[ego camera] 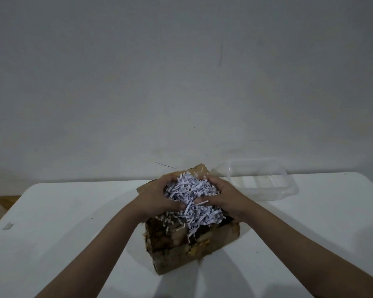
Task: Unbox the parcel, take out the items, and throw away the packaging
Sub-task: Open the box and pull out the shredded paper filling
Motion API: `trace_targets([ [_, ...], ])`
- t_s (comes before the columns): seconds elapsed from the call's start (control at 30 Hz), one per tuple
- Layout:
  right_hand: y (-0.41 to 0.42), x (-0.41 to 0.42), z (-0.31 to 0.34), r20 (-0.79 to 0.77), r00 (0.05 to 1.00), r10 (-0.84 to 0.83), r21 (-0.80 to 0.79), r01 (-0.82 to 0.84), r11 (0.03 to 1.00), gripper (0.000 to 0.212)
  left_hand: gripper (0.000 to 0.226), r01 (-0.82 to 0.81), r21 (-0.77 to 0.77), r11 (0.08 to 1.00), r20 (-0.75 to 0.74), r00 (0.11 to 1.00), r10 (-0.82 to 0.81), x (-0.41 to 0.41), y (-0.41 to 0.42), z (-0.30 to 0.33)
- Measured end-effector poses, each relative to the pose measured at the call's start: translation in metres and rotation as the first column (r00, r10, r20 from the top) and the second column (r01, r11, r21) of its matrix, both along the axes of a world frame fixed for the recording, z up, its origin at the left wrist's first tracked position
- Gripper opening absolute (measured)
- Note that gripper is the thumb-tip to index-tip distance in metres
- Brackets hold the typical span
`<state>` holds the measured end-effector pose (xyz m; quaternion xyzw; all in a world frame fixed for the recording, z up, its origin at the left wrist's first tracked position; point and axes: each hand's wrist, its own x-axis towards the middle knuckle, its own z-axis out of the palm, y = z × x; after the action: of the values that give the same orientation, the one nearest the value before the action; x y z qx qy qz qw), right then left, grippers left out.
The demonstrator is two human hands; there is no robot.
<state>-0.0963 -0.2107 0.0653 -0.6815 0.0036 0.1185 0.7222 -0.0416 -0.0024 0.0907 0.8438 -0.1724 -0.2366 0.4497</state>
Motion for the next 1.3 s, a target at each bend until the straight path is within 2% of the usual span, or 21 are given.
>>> trace_targets([
  [0.13, -0.022, -0.007, 0.026, 0.017, 1.0, -0.004, -0.046, 0.005, 0.999, 0.044, 0.082, 0.026, -0.031, 0.999, -0.002, 1.0, -0.026, -0.006, -0.017, 0.017],
  [0.23, -0.043, -0.017, 0.037, 0.0, 1.0, -0.009, -0.098, 0.009, 0.995, 0.059, 0.077, 0.056, -0.031, 0.998, 0.008, 0.998, -0.056, -0.014, -0.039, 0.027],
  [0.3, -0.059, -0.029, 0.041, -0.001, 0.999, -0.044, -0.116, 0.044, 0.992, 0.06, 0.077, 0.101, -0.035, 0.994, -0.004, 0.995, -0.101, -0.02, -0.058, 0.029],
  [0.5, -0.119, -0.077, 0.038, -0.008, 0.992, -0.13, -0.082, 0.129, 0.988, 0.058, 0.066, 0.192, -0.018, 0.981, 0.025, 0.981, -0.192, -0.052, -0.126, 0.035],
  [0.63, -0.161, -0.113, 0.037, -0.008, 0.981, -0.195, -0.074, 0.194, 0.978, 0.056, 0.057, 0.247, -0.078, 0.966, -0.033, 0.968, -0.25, -0.077, -0.175, 0.032],
  [0.9, -0.23, -0.166, 0.008, -0.047, 0.966, -0.256, -0.093, 0.251, 0.963, 0.05, 0.056, 0.223, -0.147, 0.964, -0.153, 0.958, -0.245, -0.124, -0.252, -0.009],
  [1.17, -0.241, -0.173, -0.046, -0.02, 0.956, -0.292, -0.279, 0.276, 0.92, 0.05, 0.069, 0.076, -0.206, 0.976, -0.2, 0.973, -0.118, -0.153, -0.268, -0.076],
  [1.3, -0.24, -0.173, -0.058, 0.076, 0.971, -0.227, -0.448, 0.237, 0.862, 0.056, 0.054, 0.106, -0.192, 0.976, -0.075, 0.99, -0.123, -0.161, -0.268, -0.089],
])
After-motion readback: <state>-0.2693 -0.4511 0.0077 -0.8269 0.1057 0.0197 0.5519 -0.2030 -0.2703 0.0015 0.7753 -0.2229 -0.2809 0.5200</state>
